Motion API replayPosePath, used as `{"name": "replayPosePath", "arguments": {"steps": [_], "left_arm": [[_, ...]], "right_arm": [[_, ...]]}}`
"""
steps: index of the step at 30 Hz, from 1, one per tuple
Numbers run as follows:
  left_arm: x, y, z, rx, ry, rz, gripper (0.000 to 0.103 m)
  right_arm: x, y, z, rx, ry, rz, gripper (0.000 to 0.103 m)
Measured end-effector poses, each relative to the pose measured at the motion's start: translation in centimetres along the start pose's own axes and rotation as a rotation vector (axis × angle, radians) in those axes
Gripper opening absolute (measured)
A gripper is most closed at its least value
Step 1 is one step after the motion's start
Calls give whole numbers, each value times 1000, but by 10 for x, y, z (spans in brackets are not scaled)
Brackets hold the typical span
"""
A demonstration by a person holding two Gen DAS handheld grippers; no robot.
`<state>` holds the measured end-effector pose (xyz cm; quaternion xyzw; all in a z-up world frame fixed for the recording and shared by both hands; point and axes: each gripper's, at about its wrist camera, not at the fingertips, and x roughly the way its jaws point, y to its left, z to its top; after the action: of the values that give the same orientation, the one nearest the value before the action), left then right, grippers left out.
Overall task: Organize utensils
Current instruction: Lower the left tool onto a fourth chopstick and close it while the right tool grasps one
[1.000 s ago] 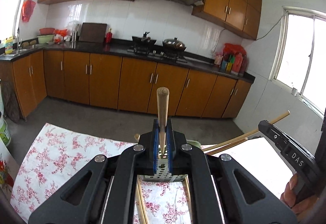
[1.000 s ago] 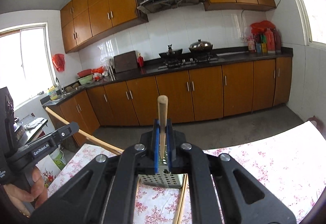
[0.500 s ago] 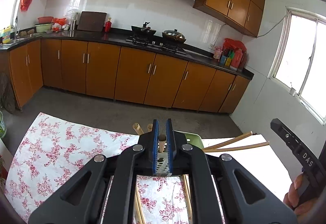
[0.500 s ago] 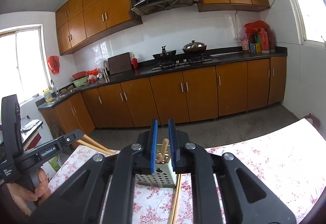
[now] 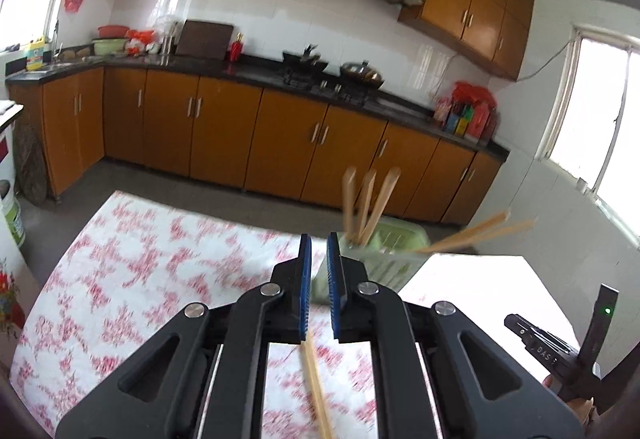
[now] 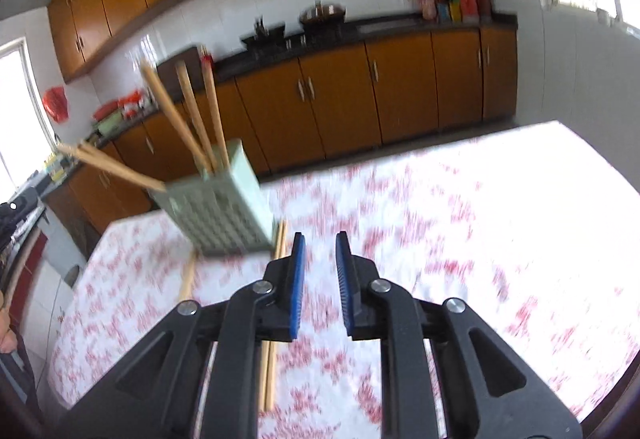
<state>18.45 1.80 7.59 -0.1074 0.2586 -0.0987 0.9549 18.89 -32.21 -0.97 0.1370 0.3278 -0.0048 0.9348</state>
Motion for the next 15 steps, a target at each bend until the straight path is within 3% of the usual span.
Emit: {"name": "replayPosePath", "arguments": {"steps": [3, 6, 11, 15], "left_arm": [[20, 11, -28, 21, 71, 71, 9], [40, 26, -53, 5, 160, 90, 9], [60, 42, -84, -29, 259, 113, 9], [62, 51, -100, -37, 285, 115, 9]], "right_arm": [[35, 5, -27, 8, 124, 45, 18], [63, 19, -51, -12, 216, 79, 18], [86, 39, -74, -57, 281, 79, 17], [97, 51, -81, -104, 290, 47, 15]]}}
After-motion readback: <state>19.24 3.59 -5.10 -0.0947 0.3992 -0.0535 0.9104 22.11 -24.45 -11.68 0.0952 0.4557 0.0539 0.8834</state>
